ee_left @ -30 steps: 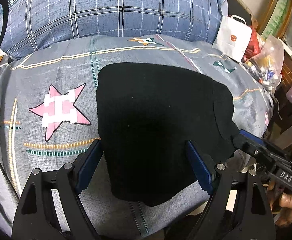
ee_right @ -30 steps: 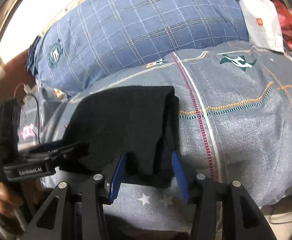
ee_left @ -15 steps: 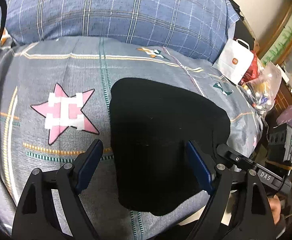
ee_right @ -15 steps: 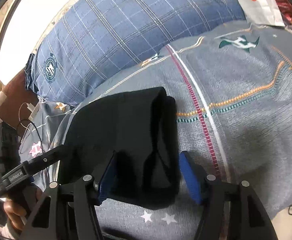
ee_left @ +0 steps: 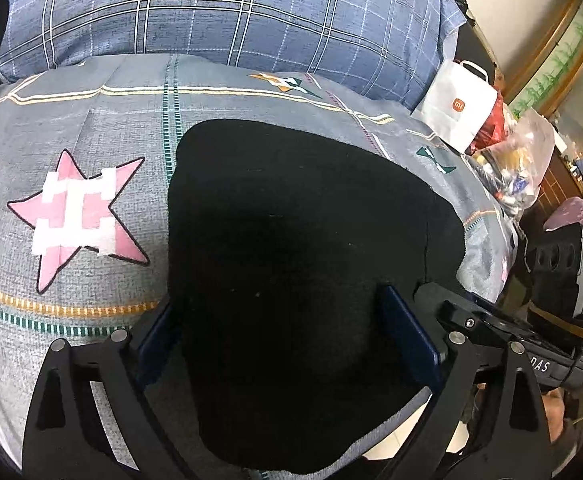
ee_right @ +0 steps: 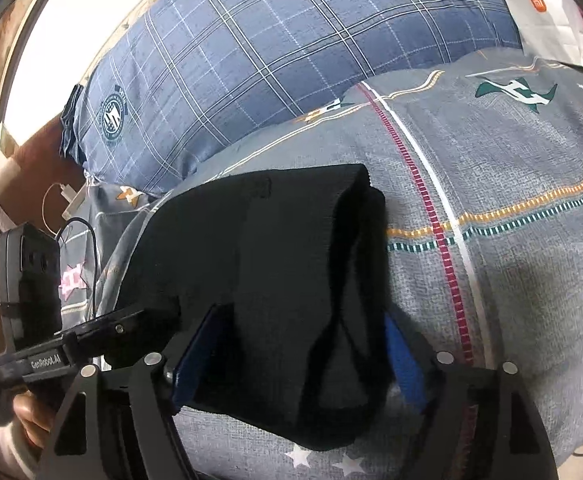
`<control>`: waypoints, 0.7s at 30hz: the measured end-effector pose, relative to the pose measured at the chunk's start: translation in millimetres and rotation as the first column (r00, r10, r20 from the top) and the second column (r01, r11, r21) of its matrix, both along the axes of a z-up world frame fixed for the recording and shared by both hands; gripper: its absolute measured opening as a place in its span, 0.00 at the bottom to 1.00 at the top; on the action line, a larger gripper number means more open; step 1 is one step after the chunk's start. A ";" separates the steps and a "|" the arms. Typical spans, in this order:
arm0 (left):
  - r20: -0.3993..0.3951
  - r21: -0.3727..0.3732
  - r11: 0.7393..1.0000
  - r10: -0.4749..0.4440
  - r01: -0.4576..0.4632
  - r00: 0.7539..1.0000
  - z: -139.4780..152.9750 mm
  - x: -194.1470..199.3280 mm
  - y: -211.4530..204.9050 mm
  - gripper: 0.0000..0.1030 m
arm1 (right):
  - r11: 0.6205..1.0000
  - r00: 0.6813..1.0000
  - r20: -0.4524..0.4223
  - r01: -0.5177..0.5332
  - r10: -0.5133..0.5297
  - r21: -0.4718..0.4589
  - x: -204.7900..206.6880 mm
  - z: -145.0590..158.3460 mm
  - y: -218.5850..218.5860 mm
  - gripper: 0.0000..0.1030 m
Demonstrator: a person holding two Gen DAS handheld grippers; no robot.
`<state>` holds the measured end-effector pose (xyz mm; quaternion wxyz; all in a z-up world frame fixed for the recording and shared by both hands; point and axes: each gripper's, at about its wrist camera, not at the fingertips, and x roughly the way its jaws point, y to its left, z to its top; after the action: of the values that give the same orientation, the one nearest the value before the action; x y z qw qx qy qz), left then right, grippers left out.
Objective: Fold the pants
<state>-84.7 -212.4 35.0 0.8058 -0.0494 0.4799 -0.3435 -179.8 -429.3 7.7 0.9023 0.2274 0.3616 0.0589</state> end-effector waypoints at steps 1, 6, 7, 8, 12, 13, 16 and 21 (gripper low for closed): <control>-0.001 -0.003 1.000 -0.001 0.001 1.000 -0.3 0.7 0.1 0.93 | 1.000 1.000 -0.004 -0.003 0.003 -0.003 0.4 0.1 0.1 0.77; 0.001 -0.008 1.000 0.000 0.000 1.000 -0.4 1.0 -0.6 0.93 | 1.000 1.000 0.005 -0.008 0.008 0.005 1.3 -1.7 -2.2 0.77; 0.005 -0.004 1.000 0.000 0.000 1.000 -0.5 0.4 -1.6 0.93 | 1.000 1.000 0.007 -0.007 0.007 0.001 0.9 -1.8 -1.6 0.77; 0.012 -0.001 1.000 0.000 0.000 1.000 -0.7 -0.4 -2.1 0.93 | 1.000 1.000 0.007 -0.008 0.008 0.001 0.6 -1.9 -1.4 0.77; 0.019 0.007 1.000 0.000 0.000 1.000 -1.0 -1.7 -4.5 0.94 | 1.000 1.000 0.019 -0.009 0.009 0.011 -0.9 -2.9 -2.7 0.78; 0.018 0.007 1.000 -0.001 0.001 1.000 -0.9 -1.9 -5.5 0.94 | 1.000 1.000 0.021 -0.010 0.009 0.010 -1.2 -3.0 -2.7 0.78; 0.013 -0.004 1.000 -0.021 0.021 1.000 0.1 -1.6 -4.3 0.93 | 1.000 1.000 0.028 0.008 -0.007 -0.010 -2.5 -1.7 -1.0 0.72; 0.052 -0.025 1.000 -0.009 0.010 0.999 8.2 -5.3 3.3 0.66 | 0.996 0.997 0.065 0.052 -0.047 -0.068 -10.9 7.0 11.3 0.48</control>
<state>-90.0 -209.1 43.2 0.8156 -0.0487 0.4548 -0.3545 -190.7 -418.0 14.7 0.9218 0.2030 0.3289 0.0311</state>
